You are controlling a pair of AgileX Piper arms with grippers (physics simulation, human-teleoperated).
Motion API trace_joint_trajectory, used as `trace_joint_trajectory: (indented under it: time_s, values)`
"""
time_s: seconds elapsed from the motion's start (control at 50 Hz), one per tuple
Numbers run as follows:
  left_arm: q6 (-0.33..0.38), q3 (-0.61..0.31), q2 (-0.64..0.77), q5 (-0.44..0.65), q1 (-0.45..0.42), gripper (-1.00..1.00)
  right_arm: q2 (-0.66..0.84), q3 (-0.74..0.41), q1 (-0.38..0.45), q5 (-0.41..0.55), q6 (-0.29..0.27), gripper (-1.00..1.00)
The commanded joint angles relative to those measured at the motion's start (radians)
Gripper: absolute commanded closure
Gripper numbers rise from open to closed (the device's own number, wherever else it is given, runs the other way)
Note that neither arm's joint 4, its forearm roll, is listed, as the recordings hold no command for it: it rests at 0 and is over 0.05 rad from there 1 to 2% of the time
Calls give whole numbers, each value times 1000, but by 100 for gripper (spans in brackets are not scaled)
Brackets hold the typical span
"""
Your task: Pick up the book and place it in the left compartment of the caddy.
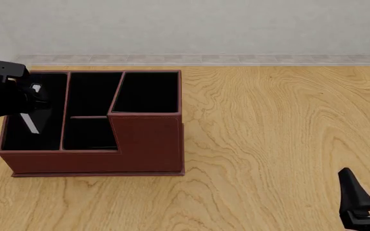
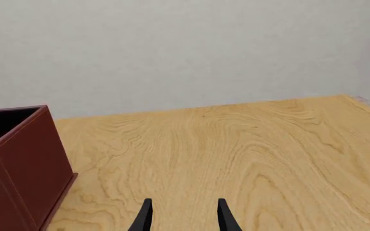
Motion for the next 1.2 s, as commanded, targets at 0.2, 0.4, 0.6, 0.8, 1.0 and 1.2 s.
trace_joint_trajectory:
  time_s: [0.2,0.4,0.6,0.8,1.0,1.2]
  values:
    - [8,13,10,-36,9,100,5,0,0,-4,-3,-100]
    - [11,22,21,-55,18,100,7,0,2,-5,-7,-100]
    - [9,35,28,-70,25,100,12,0,5,-7,-8,-100]
    - [3,44,39,-85,27,100,19,0,6,-13,-8,-100]
    - [-3,52,42,-93,26,100,20,0,7,-14,-8,-100]
    - [-3,68,50,-111,24,100,16,-1,4,-11,-7,-100]
